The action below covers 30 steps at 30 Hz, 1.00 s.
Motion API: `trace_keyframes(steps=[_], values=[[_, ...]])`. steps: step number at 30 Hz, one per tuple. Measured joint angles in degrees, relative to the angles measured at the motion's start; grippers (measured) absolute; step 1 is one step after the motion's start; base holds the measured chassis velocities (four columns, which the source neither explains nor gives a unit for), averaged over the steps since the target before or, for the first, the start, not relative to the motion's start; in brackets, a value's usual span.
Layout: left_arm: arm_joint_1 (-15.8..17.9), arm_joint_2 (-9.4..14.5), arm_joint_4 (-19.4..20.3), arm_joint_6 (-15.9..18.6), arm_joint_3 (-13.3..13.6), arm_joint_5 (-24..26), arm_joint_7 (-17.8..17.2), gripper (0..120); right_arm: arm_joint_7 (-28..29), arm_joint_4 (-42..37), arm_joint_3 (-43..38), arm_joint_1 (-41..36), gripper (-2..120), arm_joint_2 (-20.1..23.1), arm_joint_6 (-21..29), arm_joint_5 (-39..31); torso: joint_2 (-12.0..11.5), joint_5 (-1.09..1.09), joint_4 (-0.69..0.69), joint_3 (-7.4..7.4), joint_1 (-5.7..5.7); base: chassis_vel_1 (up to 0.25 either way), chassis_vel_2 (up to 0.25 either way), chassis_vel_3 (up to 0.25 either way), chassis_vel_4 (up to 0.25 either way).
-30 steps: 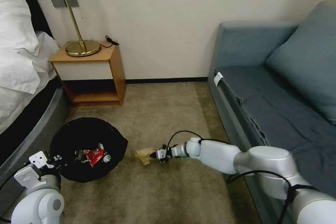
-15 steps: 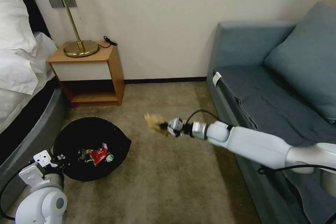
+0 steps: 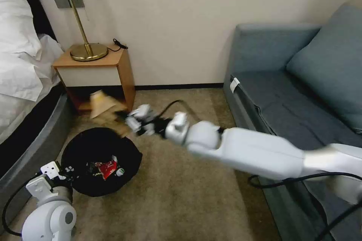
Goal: Pick up the trash bin, then pick up the garbage on the floor and place it into the trash bin.
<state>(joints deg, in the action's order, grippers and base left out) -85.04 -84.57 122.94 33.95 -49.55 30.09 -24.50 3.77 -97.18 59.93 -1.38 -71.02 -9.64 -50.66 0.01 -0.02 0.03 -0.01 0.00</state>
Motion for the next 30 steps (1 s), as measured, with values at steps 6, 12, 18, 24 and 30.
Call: trace_keyframes(steps=[6, 12, 18, 24, 30], values=[[-0.3, -0.1, 0.8, 0.0, 0.0, 0.2, 0.0, 3, 1.3, 6.8, 3.5, -1.5, 0, -5.4, -0.6, 2.0, 0.0, 0.0, -0.03, 0.0, 0.0, 0.0, 0.0, 0.0, 0.0], [-0.4, -0.1, 1.3, 0.0, 0.0, 0.3, 0.0, 3, 2.6, 9.4, 6.6, -2.3, 0, -6.3, -0.4, 3.3, 0.0, 0.01, -0.03, 0.0, 0.0, 0.0, 0.0, 0.0, 0.0], [-0.4, 0.0, 1.7, 0.0, 0.1, 0.5, -0.1, 3, 5.2, 10.4, 8.8, -2.5, 6, -6.1, 0.3, 5.0, 0.0, 0.01, -0.03, 0.0, 0.0, 0.0, 0.0, 0.0, 0.0], [-0.5, 0.0, 2.0, 0.0, 0.3, 0.5, -0.1, 3, 6.4, 10.0, 8.8, -2.7, 26, -5.6, 0.7, 5.8, 0.0, 0.02, -0.04, 0.0, 0.0, 0.0, 0.0, 0.0, 0.0], [-0.6, -0.1, 2.4, 0.0, 0.3, 0.6, -0.2, 3, 6.8, 9.1, 8.3, -2.5, 51, -5.0, 0.7, 6.5, 0.0, 0.02, -0.04, 0.0, 0.0, 0.0, 0.0, 0.0, 0.0]])
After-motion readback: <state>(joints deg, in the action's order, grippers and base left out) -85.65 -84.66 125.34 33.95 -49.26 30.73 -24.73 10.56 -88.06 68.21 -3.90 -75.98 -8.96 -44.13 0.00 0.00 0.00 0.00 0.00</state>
